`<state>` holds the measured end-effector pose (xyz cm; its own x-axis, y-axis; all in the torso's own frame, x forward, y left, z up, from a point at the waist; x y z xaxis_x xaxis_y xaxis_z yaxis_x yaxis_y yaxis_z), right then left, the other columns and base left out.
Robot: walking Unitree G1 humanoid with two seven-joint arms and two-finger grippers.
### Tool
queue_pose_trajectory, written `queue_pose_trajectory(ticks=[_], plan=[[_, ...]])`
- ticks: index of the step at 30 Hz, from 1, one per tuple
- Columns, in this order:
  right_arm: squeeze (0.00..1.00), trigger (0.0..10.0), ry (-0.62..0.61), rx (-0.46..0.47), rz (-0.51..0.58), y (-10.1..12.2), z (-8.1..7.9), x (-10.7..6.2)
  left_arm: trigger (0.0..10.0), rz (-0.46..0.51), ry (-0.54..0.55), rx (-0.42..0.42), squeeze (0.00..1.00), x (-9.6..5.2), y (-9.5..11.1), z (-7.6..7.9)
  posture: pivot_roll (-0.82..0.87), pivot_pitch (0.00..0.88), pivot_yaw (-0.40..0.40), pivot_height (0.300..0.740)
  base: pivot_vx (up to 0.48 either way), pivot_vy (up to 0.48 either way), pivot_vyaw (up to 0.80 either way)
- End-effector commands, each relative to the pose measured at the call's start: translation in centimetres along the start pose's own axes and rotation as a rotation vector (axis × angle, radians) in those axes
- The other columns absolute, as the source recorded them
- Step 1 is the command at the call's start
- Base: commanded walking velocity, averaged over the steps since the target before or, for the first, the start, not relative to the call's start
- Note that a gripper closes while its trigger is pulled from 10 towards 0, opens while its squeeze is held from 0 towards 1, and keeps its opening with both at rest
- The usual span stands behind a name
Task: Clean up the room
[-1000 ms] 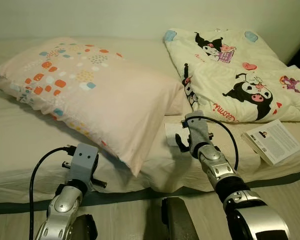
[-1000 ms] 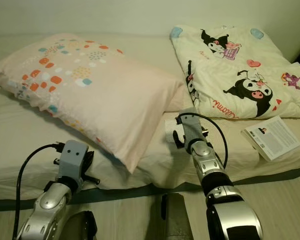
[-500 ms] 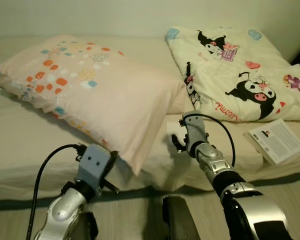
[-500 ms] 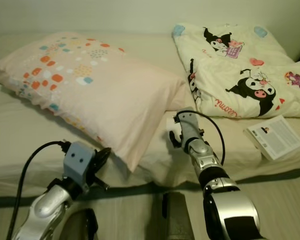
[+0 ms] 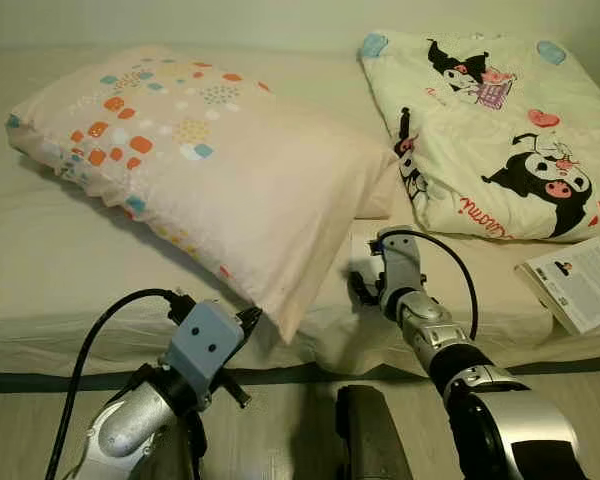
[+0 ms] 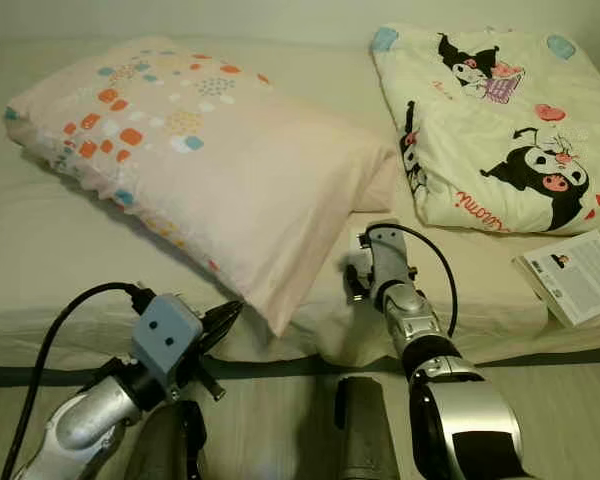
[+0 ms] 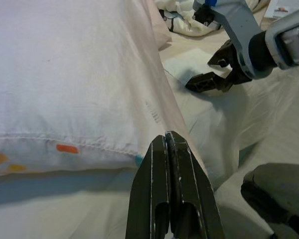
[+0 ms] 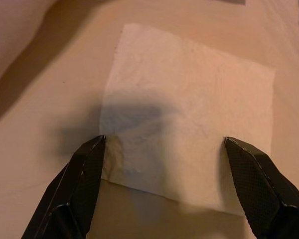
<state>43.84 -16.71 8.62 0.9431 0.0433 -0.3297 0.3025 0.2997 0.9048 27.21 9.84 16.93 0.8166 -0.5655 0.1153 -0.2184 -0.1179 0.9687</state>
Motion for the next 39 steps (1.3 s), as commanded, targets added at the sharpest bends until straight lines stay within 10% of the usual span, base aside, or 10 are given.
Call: queue_pose_trajectory(ticks=[1, 4, 6, 10, 11, 35, 37, 38, 39], plan=[[0.0, 8.5, -0.001, 0.005, -0.097, -2.7, -0.3, -0.3, 10.0, -0.035, -0.022, 0.012, 0.0, -0.5, -0.5, 0.5, 0.12, 0.367, -0.067, 0.525, 0.0, 0.0, 0.0], [0.0, 7.6, -0.008, 0.008, -0.118, -3.1, -0.3, -0.4, 10.0, -0.043, -0.025, 0.012, 0.0, -0.5, -0.5, 0.6, 0.12, 0.367, -0.067, 0.525, 0.0, 0.0, 0.0], [0.0, 2.5, -0.019, 0.018, -0.139, -3.6, -0.2, -0.5, 10.0, -0.049, -0.029, 0.017, 0.0, -0.5, -0.6, 0.6, 0.12, 0.365, -0.064, 0.525, 0.0, 0.0, 0.0], [0.0, 1.6, -0.022, 0.02, -0.143, -3.8, -0.2, -0.5, 10.0, -0.051, -0.029, 0.019, 0.0, -0.4, -0.7, 0.6, 0.12, 0.364, -0.064, 0.525, 0.0, 0.0, 0.0], [0.0, 0.0, -0.024, 0.021, -0.144, -3.8, -0.1, -0.5, 10.0, -0.054, -0.029, 0.024, 0.0, -0.4, -0.7, 0.5, 0.11, 0.359, -0.064, 0.525, 0.0, 0.0, 0.0], [0.0, 0.0, -0.059, 0.174, 0.108, 2.2, 0.0, 0.0, 10.0, -0.004, 0.057, 0.015, 0.0, 1.3, -0.6, -1.8, 0.03, 0.251, -0.075, 0.525, 0.0, 0.0, 0.0], [0.0, 0.9, -0.069, 0.174, 0.139, 2.7, 0.0, -0.1, 10.0, -0.006, 0.079, 0.011, 0.0, 1.4, -0.8, -2.3, 0.02, 0.233, -0.072, 0.525, 0.0, 0.0, 0.0], [0.0, 3.3, -0.079, 0.164, 0.177, 3.3, 0.1, -0.3, 10.0, -0.006, 0.134, -0.017, 0.0, 1.4, -1.0, -3.3, 0.01, 0.221, -0.068, 0.525, 0.0, 0.0, 0.0], [0.0, 10.0, -0.085, 0.147, 0.213, 3.9, 0.0, -0.5, 10.0, -0.01, 0.207, -0.056, 0.0, 1.3, -1.4, -4.6, 0.0, 0.209, -0.068, 0.525, 0.0, 0.0, 0.0]])
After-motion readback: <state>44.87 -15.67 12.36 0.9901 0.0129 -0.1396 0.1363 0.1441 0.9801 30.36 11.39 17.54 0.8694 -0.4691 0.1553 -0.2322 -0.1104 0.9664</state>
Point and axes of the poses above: a point about 5 cm out from each wrist's last joint towards the gripper, its own x axis pointing out of the wrist towards the gripper, its own y axis along the axis of the wrist's last joint, z = x × y, the point moved 6 cm from there along x, pointing out of the wrist towards the gripper, and after that the axes turned 10 degrees about -x, right-handed, at the moved point
